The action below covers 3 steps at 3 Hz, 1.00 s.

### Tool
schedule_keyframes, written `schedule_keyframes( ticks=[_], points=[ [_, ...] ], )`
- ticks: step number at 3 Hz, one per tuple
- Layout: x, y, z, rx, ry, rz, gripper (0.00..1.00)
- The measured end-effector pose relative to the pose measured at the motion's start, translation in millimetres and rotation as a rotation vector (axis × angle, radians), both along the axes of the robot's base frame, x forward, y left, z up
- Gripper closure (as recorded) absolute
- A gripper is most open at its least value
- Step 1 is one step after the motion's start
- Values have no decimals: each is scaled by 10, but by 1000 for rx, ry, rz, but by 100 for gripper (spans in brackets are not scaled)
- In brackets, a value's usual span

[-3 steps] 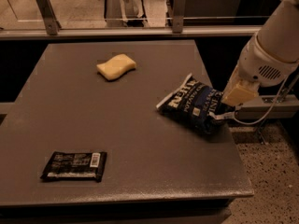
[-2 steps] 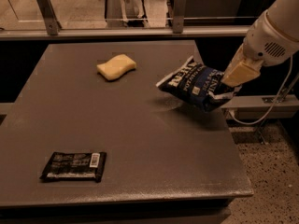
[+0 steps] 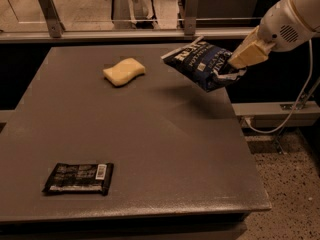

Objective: Move blue chip bag near sponge

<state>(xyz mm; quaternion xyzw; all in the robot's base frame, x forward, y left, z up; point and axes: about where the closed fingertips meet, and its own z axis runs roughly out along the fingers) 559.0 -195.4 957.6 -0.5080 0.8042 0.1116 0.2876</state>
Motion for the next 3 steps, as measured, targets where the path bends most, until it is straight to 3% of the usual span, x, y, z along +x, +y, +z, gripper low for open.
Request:
schedule_keyframes(
  ticks=[1,3],
  points=[
    [206,224,-46,87,-65,-5,100],
    [693,728,-306,134,-131,-28,100]
  ],
)
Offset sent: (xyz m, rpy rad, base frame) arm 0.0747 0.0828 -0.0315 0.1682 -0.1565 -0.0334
